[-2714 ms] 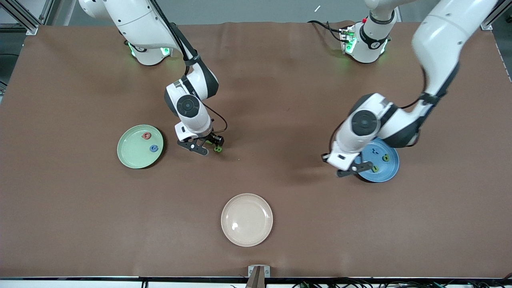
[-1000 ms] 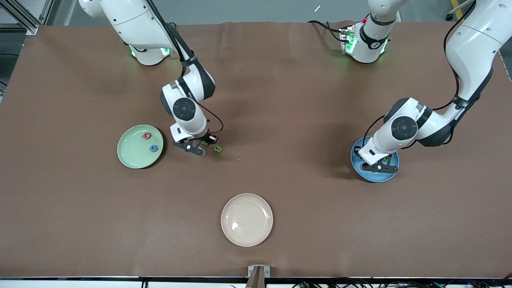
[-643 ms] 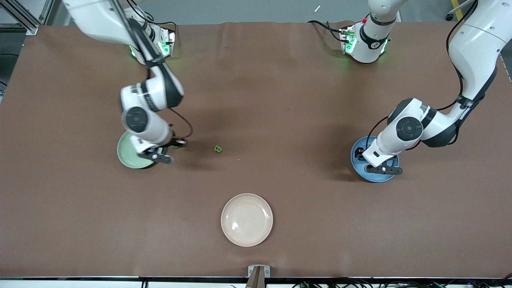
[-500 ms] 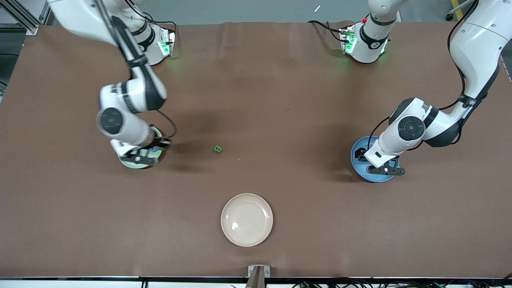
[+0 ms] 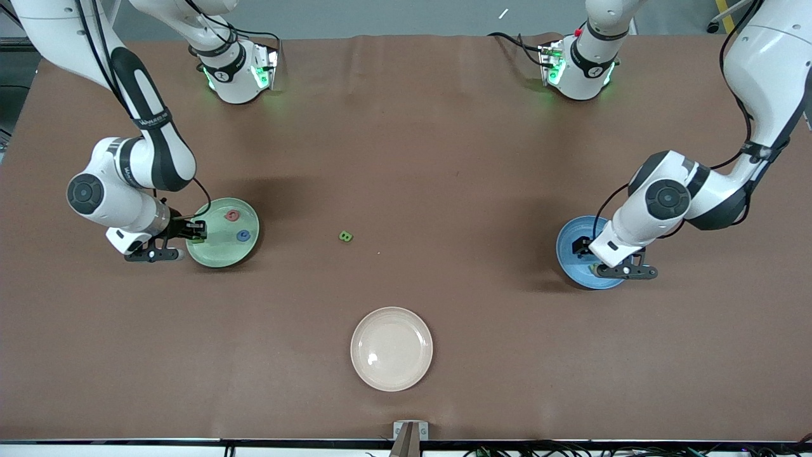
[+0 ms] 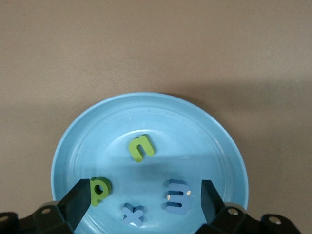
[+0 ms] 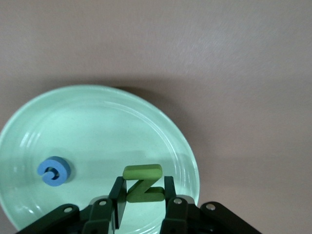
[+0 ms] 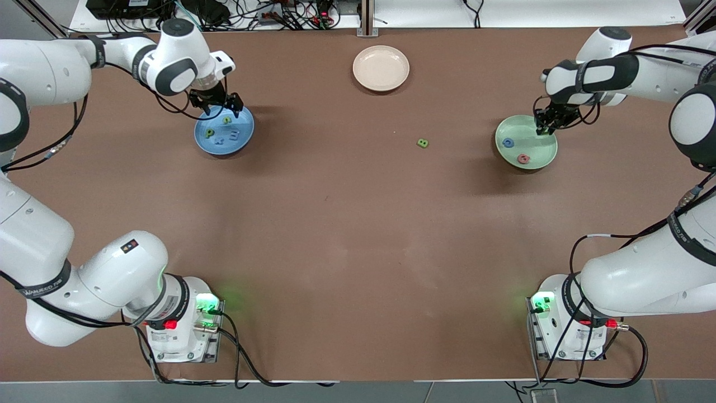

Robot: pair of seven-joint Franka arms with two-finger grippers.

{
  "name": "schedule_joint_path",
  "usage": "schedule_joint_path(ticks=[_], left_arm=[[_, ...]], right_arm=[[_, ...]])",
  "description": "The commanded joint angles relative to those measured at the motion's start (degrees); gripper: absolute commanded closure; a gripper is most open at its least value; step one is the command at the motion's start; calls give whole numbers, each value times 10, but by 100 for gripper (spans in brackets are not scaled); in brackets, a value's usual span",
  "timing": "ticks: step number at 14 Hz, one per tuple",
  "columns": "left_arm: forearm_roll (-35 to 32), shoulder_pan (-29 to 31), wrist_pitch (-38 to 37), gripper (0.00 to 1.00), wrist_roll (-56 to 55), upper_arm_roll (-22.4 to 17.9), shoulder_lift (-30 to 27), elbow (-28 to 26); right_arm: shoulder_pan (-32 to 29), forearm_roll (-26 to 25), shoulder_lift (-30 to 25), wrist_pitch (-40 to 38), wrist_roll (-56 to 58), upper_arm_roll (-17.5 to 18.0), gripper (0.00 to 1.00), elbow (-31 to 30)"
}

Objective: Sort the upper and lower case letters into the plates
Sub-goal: 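Drop the m in the blue plate while the right gripper drops the Z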

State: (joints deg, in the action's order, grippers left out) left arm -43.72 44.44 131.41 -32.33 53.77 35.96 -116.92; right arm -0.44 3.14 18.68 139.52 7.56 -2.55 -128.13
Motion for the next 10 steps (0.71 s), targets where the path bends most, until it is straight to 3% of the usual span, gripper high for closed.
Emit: schedule_joint_path(ticks=[1, 2, 4, 5, 6, 7, 10], left_arm=[[104, -3, -9, 1, 65, 6, -59, 2], [172, -17, -9, 1, 112, -4, -88, 1], [269, -75, -8, 1, 172, -66, -133, 2], [314, -118, -8, 1, 196, -106, -154, 1], [354, -167, -7, 1, 211, -151, -174, 0], [382, -208, -7, 1, 219, -190, -183, 0], [455, -349, -9, 1, 241, -329, -215, 1]], right_arm=[[10, 26, 7, 9, 4, 12, 100, -11], [19, 46, 13, 10, 5, 12, 100, -11], [30, 61, 16, 9, 5, 12, 97, -11], [30, 60, 16, 4, 5, 12, 83, -9], [30, 60, 15, 3, 4, 11, 29, -6], [29, 61, 14, 2, 4, 11, 1, -5], [43, 61, -1, -68, -45, 12, 0, 28]])
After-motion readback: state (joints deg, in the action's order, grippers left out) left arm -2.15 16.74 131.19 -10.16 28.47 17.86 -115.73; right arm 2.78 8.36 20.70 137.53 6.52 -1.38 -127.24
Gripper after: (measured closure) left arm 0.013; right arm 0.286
